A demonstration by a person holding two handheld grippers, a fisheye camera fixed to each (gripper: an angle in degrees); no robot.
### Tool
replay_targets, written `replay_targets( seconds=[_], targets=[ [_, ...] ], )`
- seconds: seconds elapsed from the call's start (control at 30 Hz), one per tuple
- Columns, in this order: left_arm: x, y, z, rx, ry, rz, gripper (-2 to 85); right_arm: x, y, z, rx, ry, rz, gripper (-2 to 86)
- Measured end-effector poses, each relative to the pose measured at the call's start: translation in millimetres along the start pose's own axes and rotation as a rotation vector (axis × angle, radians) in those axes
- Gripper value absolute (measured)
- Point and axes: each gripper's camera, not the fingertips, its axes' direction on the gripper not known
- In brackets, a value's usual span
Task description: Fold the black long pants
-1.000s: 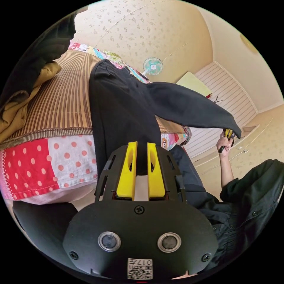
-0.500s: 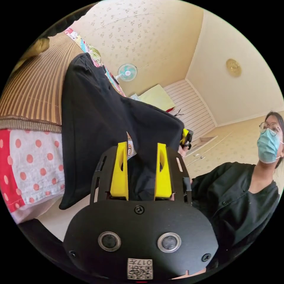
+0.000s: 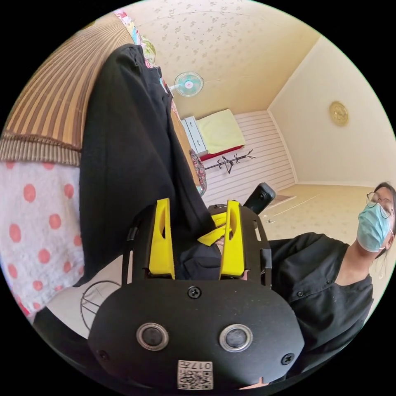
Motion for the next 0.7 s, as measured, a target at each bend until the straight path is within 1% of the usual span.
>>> replay_targets(
  seconds=[0.07,0.13,0.23,0.27,0.37,0.43,0.47,0.53,0.57,0.6,0.63,0.7],
  targets=[
    [-0.3,-1.8,11.5,-0.042,-0.019,-0.008,14.3,-0.7,-0.6,15.9,-0.036,0.005,-0.024,3.0],
    [0.1,0.2,20.3,-0.086,-0.12,-0.022,8.5,7.9,-0.7,29.9,-0.062,-0.026,-0.03,3.6],
    [6.2,4.1,20.9,-0.088,-0.116,0.011,5.7,31.7,-0.7,34.3,-0.101,-0.143,-0.05,4.5],
    [6.5,4.9,20.3,-0.087,-0.116,0.012,5.4,38.7,-0.2,31.5,-0.091,-0.151,-0.049,4.6],
    [5.0,7.1,17.3,-0.084,-0.093,0.017,4.5,85.1,2.9,2.0,0.036,-0.191,-0.026,4.0],
    [4.5,8.1,17.6,-0.092,-0.091,0.022,4.0,147.0,-1.4,-26.4,0.144,-0.166,0.113,4.1],
    [4.7,8.4,18.2,-0.094,-0.087,0.025,4.0,164.3,-2.6,-33.8,0.174,-0.15,0.152,4.2],
    [6.7,9.3,22.0,-0.104,-0.071,0.043,3.9,239.0,-7.9,-61.1,0.301,-0.051,0.335,5.2],
    [7.2,9.5,23.3,-0.109,-0.065,0.047,3.9,258.7,-10.2,-66.4,0.324,-0.025,0.384,5.5],
    [8.3,9.9,26.3,-0.12,-0.044,0.058,3.9,302.7,-16.2,-75.1,0.354,0.034,0.528,5.9],
    [9.6,10.5,29.6,-0.133,-0.021,0.068,3.9,346.9,-22.7,-81.0,0.367,0.089,0.722,6.4],
    [13.9,12.3,33.9,-0.145,-0.029,0.086,3.7,401.8,-37.6,-87.1,0.403,0.147,0.912,7.4]
  ],
)
